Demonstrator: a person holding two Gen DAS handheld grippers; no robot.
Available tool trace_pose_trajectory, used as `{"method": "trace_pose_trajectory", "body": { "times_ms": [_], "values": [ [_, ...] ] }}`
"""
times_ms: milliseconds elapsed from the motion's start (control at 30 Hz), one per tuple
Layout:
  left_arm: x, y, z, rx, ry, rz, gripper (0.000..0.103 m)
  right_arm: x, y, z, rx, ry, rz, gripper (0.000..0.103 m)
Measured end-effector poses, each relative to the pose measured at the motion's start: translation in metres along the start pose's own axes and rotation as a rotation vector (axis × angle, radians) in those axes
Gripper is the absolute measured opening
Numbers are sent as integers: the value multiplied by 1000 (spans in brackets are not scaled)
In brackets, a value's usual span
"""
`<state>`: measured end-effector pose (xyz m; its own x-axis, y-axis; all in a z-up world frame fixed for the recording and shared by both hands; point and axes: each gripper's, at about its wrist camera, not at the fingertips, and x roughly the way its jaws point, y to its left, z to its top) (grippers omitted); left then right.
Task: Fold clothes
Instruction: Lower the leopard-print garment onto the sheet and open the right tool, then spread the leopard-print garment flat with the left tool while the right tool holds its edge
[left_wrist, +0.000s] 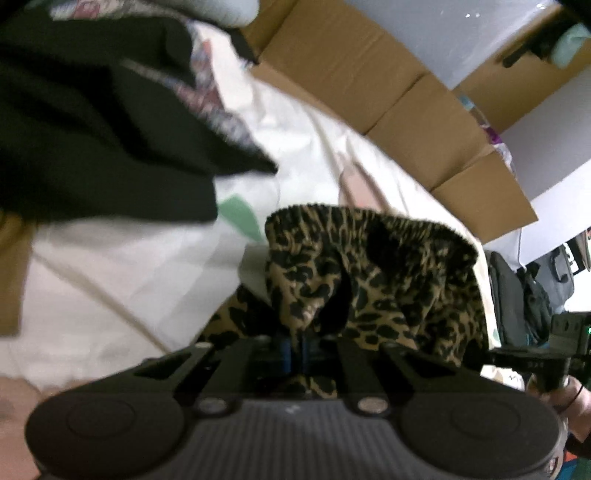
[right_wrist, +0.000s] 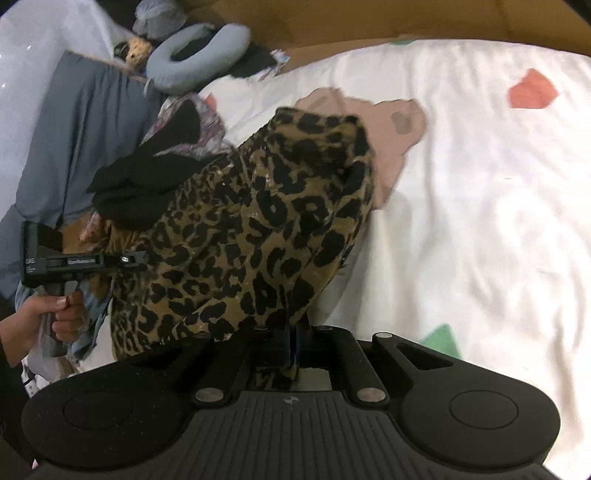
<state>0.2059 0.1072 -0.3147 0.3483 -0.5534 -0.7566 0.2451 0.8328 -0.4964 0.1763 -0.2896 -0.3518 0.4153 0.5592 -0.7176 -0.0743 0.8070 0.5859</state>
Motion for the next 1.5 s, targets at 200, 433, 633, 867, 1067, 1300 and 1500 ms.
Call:
{"method": "trace_pose_trajectory", "body": {
  "times_ms": [200,433,633,867,1067,1300,1500],
  "values": [
    [-6,-10,28,65,-65,17,4,-30,-23,1,40,-17,-63,0],
    [2,-20,60,155,-83,17,4,-67,-46,8,27,-5,-123,0],
    [16,-33,79,250,-61,-5,4,-90,-58,19,29,4,-184,0],
    [42,-47,98,398,32,-10,4,-119,-79,30,31,5,-286,0],
    [86,-44,105,469,134,56,5,-101,-99,27,50,41,-356,3],
    [80,-42,115,419,107,35,34,-97,-91,30,6,26,-384,48],
    [78,-40,133,369,53,19,40,-92,-86,49,-44,-32,-367,51]
  ]
}}
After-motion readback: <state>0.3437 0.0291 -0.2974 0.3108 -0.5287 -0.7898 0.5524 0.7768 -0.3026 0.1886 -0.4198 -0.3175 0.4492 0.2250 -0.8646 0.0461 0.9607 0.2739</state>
